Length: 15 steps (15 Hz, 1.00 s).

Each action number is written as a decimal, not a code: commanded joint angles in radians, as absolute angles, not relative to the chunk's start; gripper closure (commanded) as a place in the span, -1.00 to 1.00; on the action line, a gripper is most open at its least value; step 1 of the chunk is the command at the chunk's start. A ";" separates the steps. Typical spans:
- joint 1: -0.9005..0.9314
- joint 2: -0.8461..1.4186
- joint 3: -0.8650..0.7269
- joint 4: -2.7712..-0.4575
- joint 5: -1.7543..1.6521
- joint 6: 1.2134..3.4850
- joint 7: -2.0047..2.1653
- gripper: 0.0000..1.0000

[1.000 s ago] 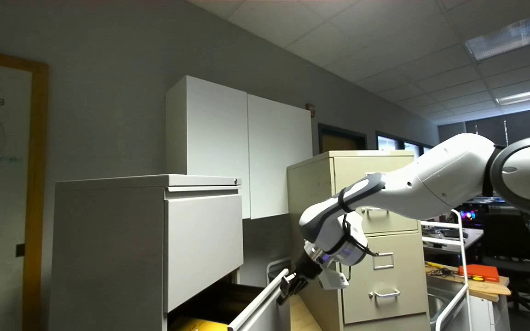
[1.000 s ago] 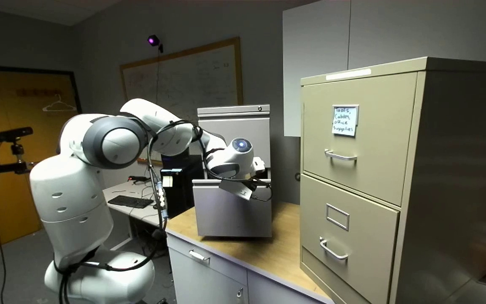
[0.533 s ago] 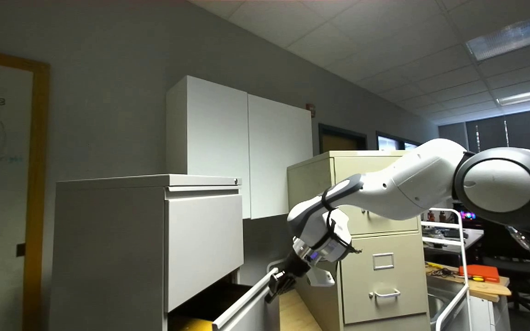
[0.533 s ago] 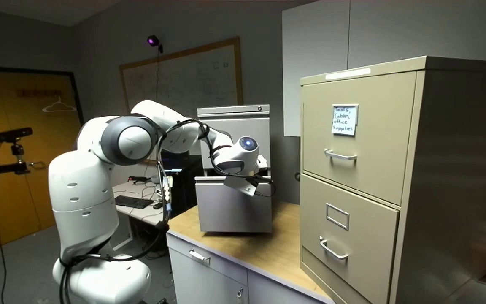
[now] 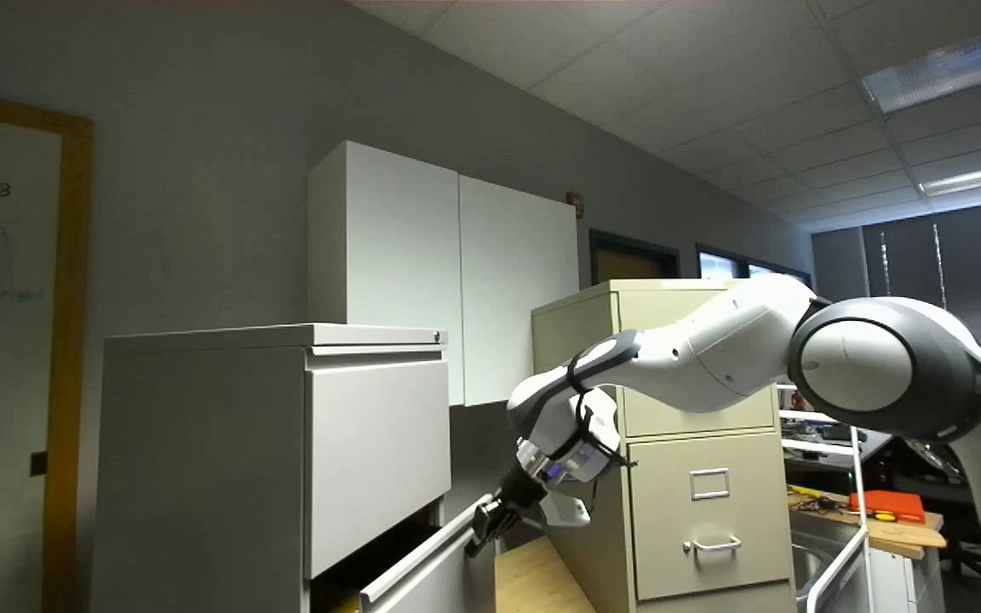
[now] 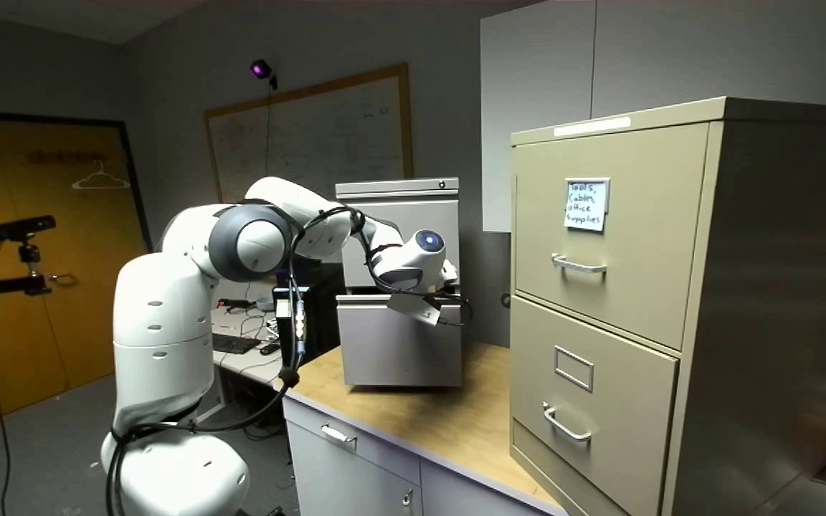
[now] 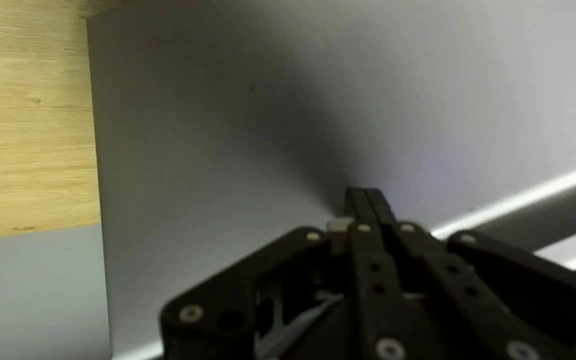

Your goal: Close the bottom drawer of the left cabinet

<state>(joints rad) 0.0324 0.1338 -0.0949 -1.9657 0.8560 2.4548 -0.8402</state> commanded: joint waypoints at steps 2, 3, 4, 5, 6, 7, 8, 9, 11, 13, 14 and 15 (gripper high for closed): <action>-0.012 0.225 -0.022 -1.795 0.882 2.434 -0.806 0.99; -0.016 0.240 -0.012 -1.771 0.883 2.433 -0.805 0.99; -0.021 0.255 -0.003 -1.748 0.885 2.432 -0.803 0.99; -0.026 0.271 0.006 -1.724 0.884 2.430 -0.801 0.99; -0.031 0.285 0.014 -1.702 0.885 2.428 -0.798 0.99; -0.036 0.299 0.021 -1.679 0.886 2.429 -0.796 0.99; -0.040 0.312 0.029 -1.652 0.889 2.429 -0.793 0.99; -0.043 0.327 0.035 -1.623 0.886 2.428 -0.788 0.99; -0.049 0.349 0.044 -1.599 0.880 2.425 -0.785 0.99; -0.055 0.373 0.052 -1.571 0.876 2.421 -0.784 0.99; -0.058 0.383 0.055 -1.557 0.874 2.418 -0.784 0.99; -0.060 0.392 0.058 -1.545 0.873 2.415 -0.782 0.99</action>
<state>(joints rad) -0.0345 0.3376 0.0250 -1.6588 0.8654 2.4282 -0.8148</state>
